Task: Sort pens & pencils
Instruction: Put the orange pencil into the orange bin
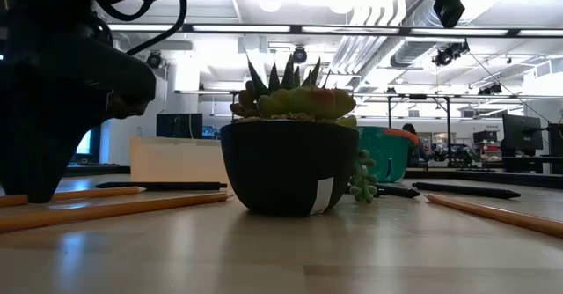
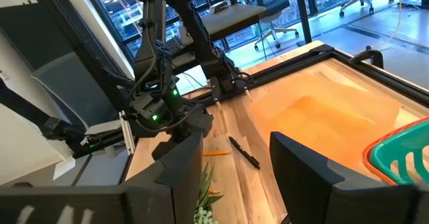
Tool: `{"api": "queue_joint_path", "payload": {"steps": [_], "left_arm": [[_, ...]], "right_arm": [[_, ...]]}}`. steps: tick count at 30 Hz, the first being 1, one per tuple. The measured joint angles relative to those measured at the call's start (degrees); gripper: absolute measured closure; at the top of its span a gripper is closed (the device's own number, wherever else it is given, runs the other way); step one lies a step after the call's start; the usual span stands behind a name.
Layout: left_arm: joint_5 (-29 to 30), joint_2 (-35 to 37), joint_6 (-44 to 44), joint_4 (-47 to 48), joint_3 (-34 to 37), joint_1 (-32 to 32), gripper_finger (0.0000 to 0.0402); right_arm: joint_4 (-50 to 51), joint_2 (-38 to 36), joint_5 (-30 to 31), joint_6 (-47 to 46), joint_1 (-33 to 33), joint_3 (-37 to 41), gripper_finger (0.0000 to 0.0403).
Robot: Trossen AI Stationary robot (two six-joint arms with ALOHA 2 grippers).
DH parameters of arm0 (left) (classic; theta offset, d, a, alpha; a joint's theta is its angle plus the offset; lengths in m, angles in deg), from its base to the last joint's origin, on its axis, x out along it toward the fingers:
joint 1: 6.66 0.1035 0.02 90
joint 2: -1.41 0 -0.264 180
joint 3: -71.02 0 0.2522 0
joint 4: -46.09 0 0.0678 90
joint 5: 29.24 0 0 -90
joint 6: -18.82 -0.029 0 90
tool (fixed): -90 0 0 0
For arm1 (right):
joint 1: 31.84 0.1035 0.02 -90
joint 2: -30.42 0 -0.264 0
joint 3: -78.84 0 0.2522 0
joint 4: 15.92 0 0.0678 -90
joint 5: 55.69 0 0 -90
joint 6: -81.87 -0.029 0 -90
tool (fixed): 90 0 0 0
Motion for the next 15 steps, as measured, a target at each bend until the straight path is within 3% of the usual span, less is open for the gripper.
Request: {"api": "queue_joint_path", "payload": {"steps": [15], "left_arm": [[-3.1,-0.1,0.8,-0.2,0.1,1.9,0.0283]], "right_arm": [[0.5,0.0,0.0,0.3,0.0,0.0,0.0238]]}}
